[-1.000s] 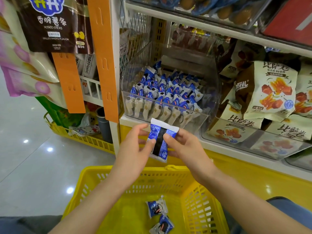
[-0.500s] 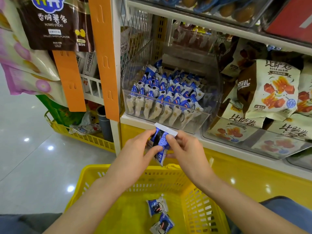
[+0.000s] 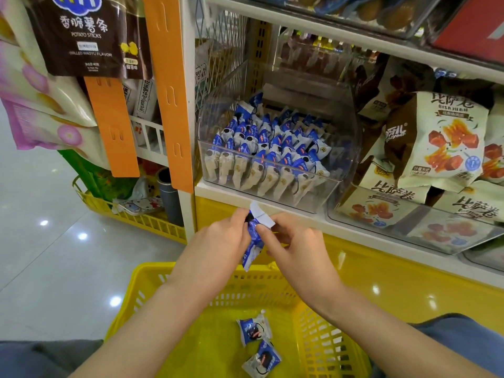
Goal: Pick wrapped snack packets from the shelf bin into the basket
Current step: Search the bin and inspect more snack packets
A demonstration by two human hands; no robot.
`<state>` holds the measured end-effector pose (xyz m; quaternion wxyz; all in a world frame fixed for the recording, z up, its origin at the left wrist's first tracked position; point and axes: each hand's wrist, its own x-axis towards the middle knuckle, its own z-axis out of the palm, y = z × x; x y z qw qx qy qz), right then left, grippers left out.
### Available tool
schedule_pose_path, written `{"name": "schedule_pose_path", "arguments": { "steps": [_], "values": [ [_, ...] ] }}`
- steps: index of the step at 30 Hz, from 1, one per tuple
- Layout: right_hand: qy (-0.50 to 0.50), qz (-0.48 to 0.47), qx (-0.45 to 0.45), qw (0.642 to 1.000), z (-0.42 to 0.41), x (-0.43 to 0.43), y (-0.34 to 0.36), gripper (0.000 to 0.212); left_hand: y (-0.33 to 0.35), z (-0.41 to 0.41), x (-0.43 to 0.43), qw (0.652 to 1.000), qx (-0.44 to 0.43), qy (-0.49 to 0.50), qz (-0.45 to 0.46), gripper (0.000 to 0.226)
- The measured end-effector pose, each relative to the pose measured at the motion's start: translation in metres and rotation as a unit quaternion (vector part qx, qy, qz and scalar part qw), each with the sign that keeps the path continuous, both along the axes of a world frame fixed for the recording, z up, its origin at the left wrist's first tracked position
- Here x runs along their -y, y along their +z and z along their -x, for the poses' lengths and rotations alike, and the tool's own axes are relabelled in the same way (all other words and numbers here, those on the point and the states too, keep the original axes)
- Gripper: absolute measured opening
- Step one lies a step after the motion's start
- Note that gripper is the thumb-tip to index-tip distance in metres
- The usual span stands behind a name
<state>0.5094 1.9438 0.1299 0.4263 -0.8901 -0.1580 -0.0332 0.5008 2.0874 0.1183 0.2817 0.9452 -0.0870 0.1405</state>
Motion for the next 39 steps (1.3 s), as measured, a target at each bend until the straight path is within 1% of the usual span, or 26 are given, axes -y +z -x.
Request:
{"name": "schedule_pose_path", "arguments": {
  "steps": [2,4,6,9,14,17,19,22,24,25,26,27,28,30,31,32,33,34,36,37,39],
  "values": [
    [0.009,-0.069,-0.081,0.994,0.000,-0.004,-0.002,0.016,-0.001,0.000,0.000,1.000,-0.005,0.009,-0.008,0.033],
    [0.021,-0.133,-0.161,0.978,0.000,-0.007,-0.002,0.019,-0.001,0.001,0.000,1.000,-0.010,0.009,0.012,0.031],
    [0.031,-0.154,-0.181,0.971,-0.002,-0.008,-0.002,0.025,0.000,0.000,-0.002,0.999,-0.014,0.019,0.047,0.029],
    [0.039,-0.165,-0.175,0.970,-0.006,-0.006,-0.001,0.027,-0.002,-0.005,-0.005,0.995,-0.014,0.028,0.093,0.024],
    [0.054,-0.127,-0.147,0.980,-0.010,-0.004,-0.001,0.023,0.003,-0.009,-0.010,0.990,-0.020,0.010,0.140,0.021],
    [0.045,-0.106,-0.125,0.985,-0.011,-0.002,-0.002,0.023,0.003,-0.009,-0.007,0.989,-0.025,0.009,0.146,0.023],
    [0.031,-0.075,-0.106,0.991,-0.012,0.000,-0.004,0.022,-0.001,-0.007,-0.003,0.988,-0.057,0.002,0.147,0.032],
    [0.026,-0.050,-0.106,0.993,-0.013,-0.001,-0.006,0.023,-0.006,-0.005,-0.001,0.984,-0.104,-0.002,0.146,0.043],
    [0.026,-0.056,-0.107,0.992,-0.012,-0.001,-0.007,0.022,-0.007,-0.006,-0.003,0.981,-0.107,-0.010,0.163,0.040],
    [0.026,-0.073,-0.106,0.991,-0.012,-0.002,-0.006,0.022,-0.008,-0.006,-0.004,0.977,-0.108,-0.012,0.184,0.034],
    [0.027,-0.090,-0.102,0.990,-0.013,-0.002,-0.005,0.022,-0.007,-0.007,-0.004,0.968,-0.117,-0.010,0.222,0.027],
    [0.032,-0.100,-0.097,0.990,-0.013,-0.002,-0.004,0.024,-0.006,-0.008,-0.003,0.951,-0.134,-0.006,0.277,0.021],
    [0.041,-0.103,-0.096,0.989,-0.014,-0.002,-0.003,0.029,-0.004,-0.009,-0.001,0.924,-0.157,0.001,0.349,0.020],
    [0.074,-0.110,-0.115,0.984,-0.013,-0.004,-0.003,0.046,0.002,-0.010,0.003,0.843,-0.214,0.022,0.493,0.025],
    [0.090,-0.106,-0.126,0.982,-0.013,-0.005,-0.004,0.056,0.005,-0.011,0.003,0.805,-0.234,0.026,0.545,0.025],
    [0.102,-0.090,-0.126,0.983,-0.012,-0.005,-0.004,0.064,0.006,-0.012,0.003,0.775,-0.248,0.022,0.581,0.024],
    [0.110,-0.066,-0.118,0.985,-0.012,-0.006,-0.005,0.072,0.007,-0.011,0.002,0.756,-0.257,0.006,0.602,0.027],
    [0.115,-0.041,-0.103,0.987,-0.011,-0.006,-0.005,0.079,0.006,-0.010,0.001,0.752,-0.262,-0.016,0.605,0.035],
    [0.124,0.004,-0.071,0.990,-0.011,-0.006,-0.004,0.087,0.004,-0.008,0.002,0.779,-0.260,-0.043,0.570,0.046],
    [0.129,0.029,-0.051,0.990,-0.010,-0.005,-0.004,0.089,0.003,-0.007,0.002,0.796,-0.255,-0.036,0.548,0.044],
    [0.130,0.065,-0.021,0.989,-0.008,-0.004,-0.005,0.093,0.003,-0.007,0.003,0.818,-0.233,0.014,0.526,0.028]
  ]
}}
